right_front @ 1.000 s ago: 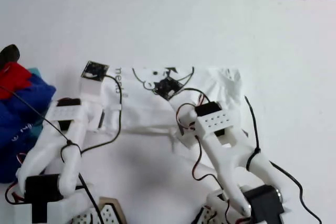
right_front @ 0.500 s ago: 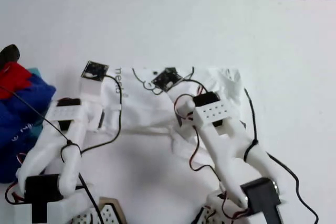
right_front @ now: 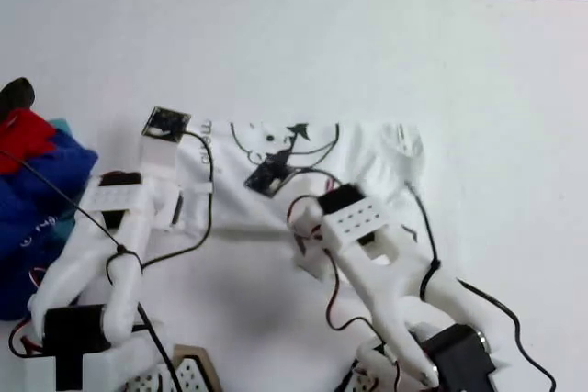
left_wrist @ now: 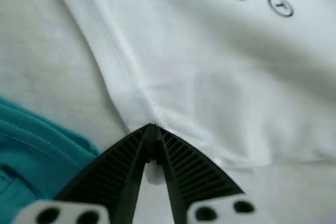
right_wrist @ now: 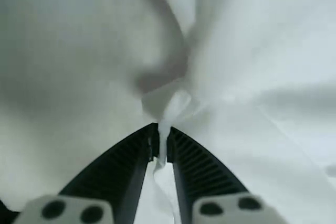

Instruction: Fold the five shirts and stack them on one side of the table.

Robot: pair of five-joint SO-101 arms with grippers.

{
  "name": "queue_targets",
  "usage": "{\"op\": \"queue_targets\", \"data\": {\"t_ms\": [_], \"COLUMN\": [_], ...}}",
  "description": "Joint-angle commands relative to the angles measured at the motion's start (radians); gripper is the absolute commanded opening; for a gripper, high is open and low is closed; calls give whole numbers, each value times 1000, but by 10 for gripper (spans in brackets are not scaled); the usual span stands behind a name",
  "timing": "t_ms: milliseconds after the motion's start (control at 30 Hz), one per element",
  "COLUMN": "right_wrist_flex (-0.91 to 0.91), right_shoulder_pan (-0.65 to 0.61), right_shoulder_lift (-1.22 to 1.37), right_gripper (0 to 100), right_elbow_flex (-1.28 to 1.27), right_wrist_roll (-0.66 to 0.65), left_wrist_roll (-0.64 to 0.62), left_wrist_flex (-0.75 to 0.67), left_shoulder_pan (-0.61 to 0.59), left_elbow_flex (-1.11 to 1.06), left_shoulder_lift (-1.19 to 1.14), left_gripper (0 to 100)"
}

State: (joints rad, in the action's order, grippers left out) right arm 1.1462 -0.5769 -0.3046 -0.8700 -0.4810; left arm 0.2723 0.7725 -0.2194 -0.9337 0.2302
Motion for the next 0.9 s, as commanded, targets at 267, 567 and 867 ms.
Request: {"op": "queue_targets", "data": {"t_ms": [267,567,867], "right_wrist_flex": [41,131,31], "right_shoulder_pan": [64,-44,53], "right_shoulder_lift": [-47,-38,28], "right_gripper": [219,229,229], "right_elbow_flex": [-9,-15,-17], "right_wrist_roll": [-2,-121,-187], "left_wrist_roll": [-2,-2,-2], "left_wrist_flex": [-15,-15,-15], "left_shoulder_pan": [-5,-5,-5], "left_elbow_flex": [-2,-2,-2], "left_shoulder_lift": [28,28,28], "left_gripper": [27,27,27]}}
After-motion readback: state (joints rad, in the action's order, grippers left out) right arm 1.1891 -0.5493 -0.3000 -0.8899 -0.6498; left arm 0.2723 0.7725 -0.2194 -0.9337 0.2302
